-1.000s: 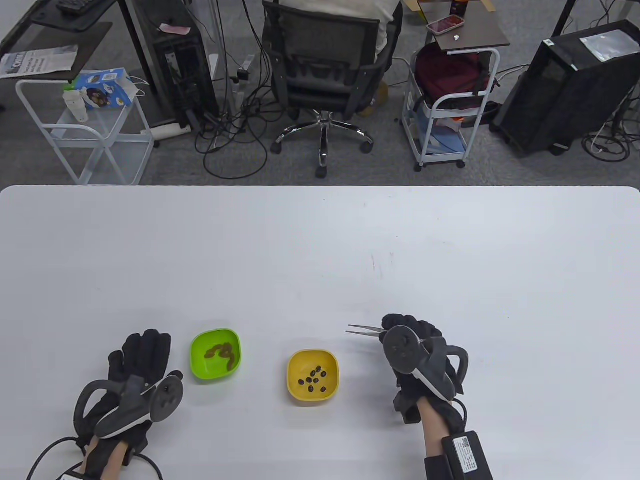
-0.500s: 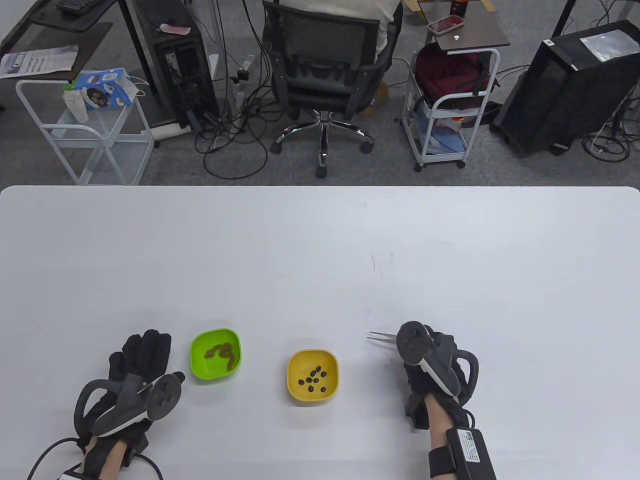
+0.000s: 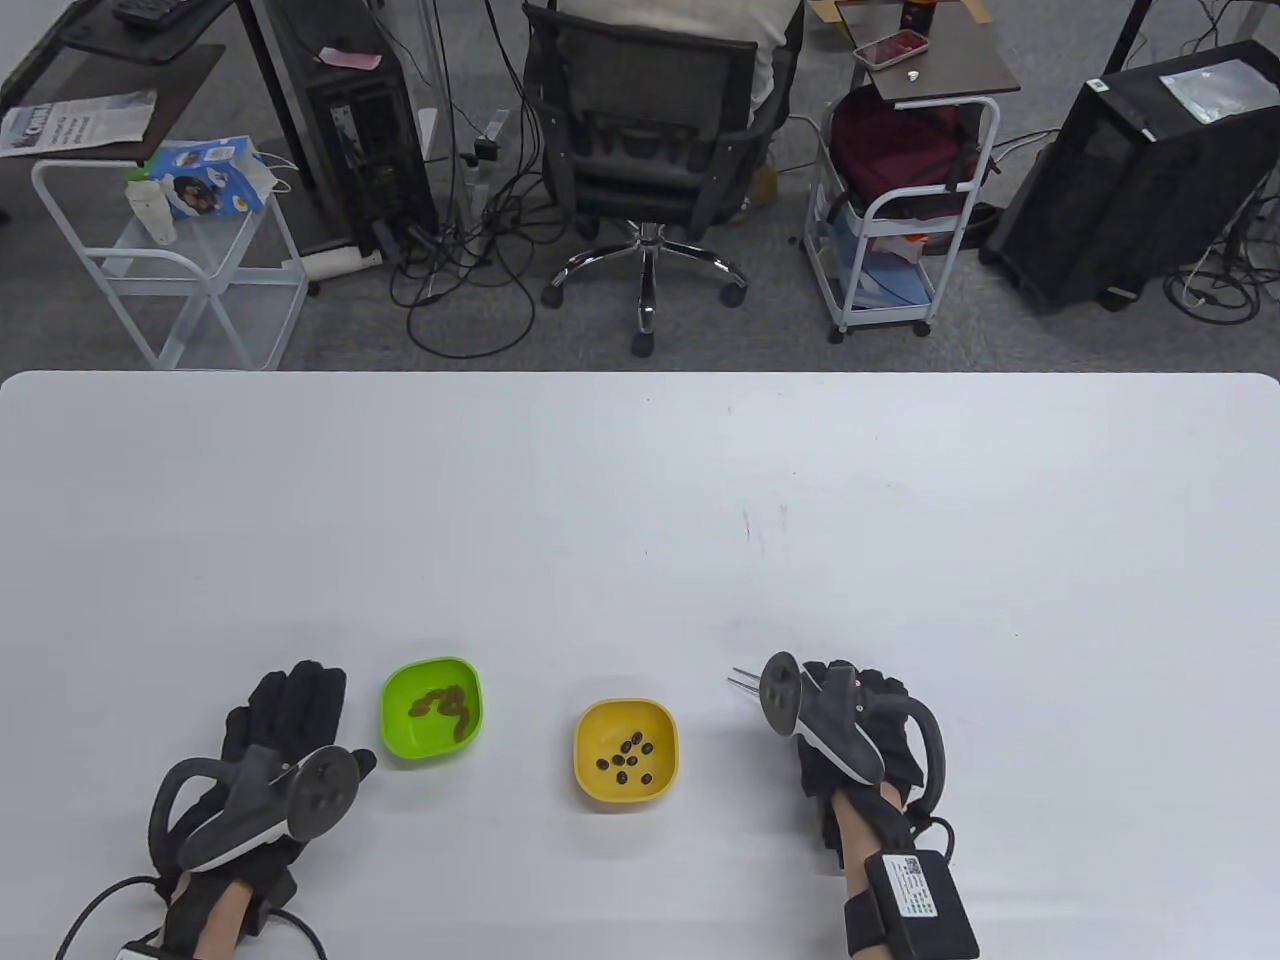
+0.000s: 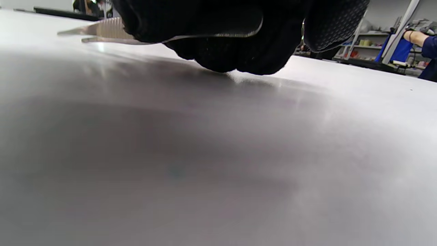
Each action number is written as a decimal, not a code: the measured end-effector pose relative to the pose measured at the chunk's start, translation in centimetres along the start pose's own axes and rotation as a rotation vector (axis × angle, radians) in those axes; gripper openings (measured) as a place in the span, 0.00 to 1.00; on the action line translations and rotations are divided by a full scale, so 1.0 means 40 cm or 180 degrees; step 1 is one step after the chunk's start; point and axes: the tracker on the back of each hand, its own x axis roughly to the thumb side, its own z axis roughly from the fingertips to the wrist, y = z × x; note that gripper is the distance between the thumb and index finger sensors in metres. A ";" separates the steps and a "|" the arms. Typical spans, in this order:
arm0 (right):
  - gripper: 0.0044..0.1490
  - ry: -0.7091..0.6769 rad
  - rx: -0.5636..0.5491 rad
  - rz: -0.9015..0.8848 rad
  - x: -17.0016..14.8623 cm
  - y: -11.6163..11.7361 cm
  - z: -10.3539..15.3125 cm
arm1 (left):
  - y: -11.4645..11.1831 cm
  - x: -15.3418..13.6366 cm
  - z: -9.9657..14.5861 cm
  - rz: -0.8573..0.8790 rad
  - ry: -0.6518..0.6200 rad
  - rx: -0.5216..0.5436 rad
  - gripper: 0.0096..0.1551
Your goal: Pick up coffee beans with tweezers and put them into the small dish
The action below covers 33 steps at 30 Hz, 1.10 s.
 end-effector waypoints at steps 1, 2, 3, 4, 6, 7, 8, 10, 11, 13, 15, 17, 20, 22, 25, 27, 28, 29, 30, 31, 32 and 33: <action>0.27 0.0007 0.0015 0.0034 0.003 0.001 -0.001 | 0.000 0.000 0.000 0.0004 0.0000 0.0004 0.52; 0.27 0.0004 0.0031 0.0059 0.005 0.002 -0.002 | 0.000 -0.001 0.000 0.0006 0.0000 0.0005 0.52; 0.27 0.0009 0.0076 0.0112 0.008 0.004 -0.003 | -0.001 -0.001 0.000 0.0009 -0.0003 0.0004 0.52; 0.28 0.0009 0.0091 0.0142 0.009 0.004 -0.003 | -0.001 -0.001 0.000 0.0011 -0.0005 0.0003 0.52; 0.28 0.0003 0.0088 0.0159 0.011 0.004 -0.004 | -0.001 0.000 0.000 0.0005 -0.0005 0.0002 0.52; 0.28 0.0004 0.0099 0.0174 0.011 0.004 -0.004 | 0.000 -0.001 0.000 0.0005 -0.0008 0.0005 0.52; 0.28 0.0006 0.0105 0.0182 0.011 0.004 -0.003 | 0.000 -0.001 0.000 0.0006 -0.0008 0.0008 0.52; 0.28 0.0015 0.0115 0.0201 0.012 0.001 -0.002 | 0.000 -0.001 0.001 0.0011 -0.0011 0.0015 0.52; 0.28 0.0017 0.0123 0.0212 0.012 0.000 -0.001 | 0.000 -0.001 0.001 0.0013 -0.0010 0.0017 0.52; 0.28 0.0016 0.0133 0.0219 0.012 -0.002 0.001 | 0.000 -0.002 0.001 0.0017 -0.0009 0.0021 0.53; 0.29 0.0016 0.0109 0.0123 0.009 -0.004 0.003 | 0.000 -0.001 0.001 0.0016 -0.0010 0.0020 0.53; 0.30 0.0011 0.0114 0.0032 0.006 -0.009 0.004 | 0.000 -0.003 0.000 0.0023 -0.0006 0.0029 0.53; 0.31 -0.0010 0.0126 -0.0033 0.007 -0.029 0.010 | 0.000 -0.003 0.001 0.0020 -0.0006 0.0035 0.53; 0.31 -0.0045 0.0091 -0.0016 0.016 -0.044 0.018 | 0.001 -0.003 0.000 0.0012 -0.0008 0.0037 0.53; 0.33 -0.0153 -0.0024 0.0055 0.035 -0.071 0.041 | 0.001 -0.003 0.001 0.0007 -0.0007 0.0050 0.53; 0.33 -0.0286 -0.0100 0.0201 0.049 -0.084 0.066 | 0.001 -0.003 0.002 0.0000 -0.0009 0.0059 0.53; 0.34 -0.0355 -0.0143 0.0287 0.055 -0.089 0.082 | 0.001 -0.003 0.002 -0.0003 -0.0012 0.0063 0.53; 0.35 -0.0405 -0.0206 0.0337 0.058 -0.094 0.096 | 0.001 -0.003 0.002 -0.0007 -0.0014 0.0066 0.53; 0.36 -0.0461 -0.0254 0.0348 0.059 -0.099 0.109 | 0.000 -0.003 0.001 -0.0012 -0.0010 0.0067 0.53; 0.39 -0.0529 -0.0287 0.0310 0.059 -0.103 0.124 | -0.002 -0.004 0.000 -0.0011 -0.0004 0.0061 0.53; 0.42 -0.0569 -0.0333 0.0263 0.057 -0.106 0.132 | -0.003 -0.004 0.000 -0.0007 -0.0002 0.0059 0.53; 0.45 -0.0614 -0.0418 0.0185 0.054 -0.109 0.144 | -0.004 -0.005 0.000 -0.0002 0.0000 0.0064 0.53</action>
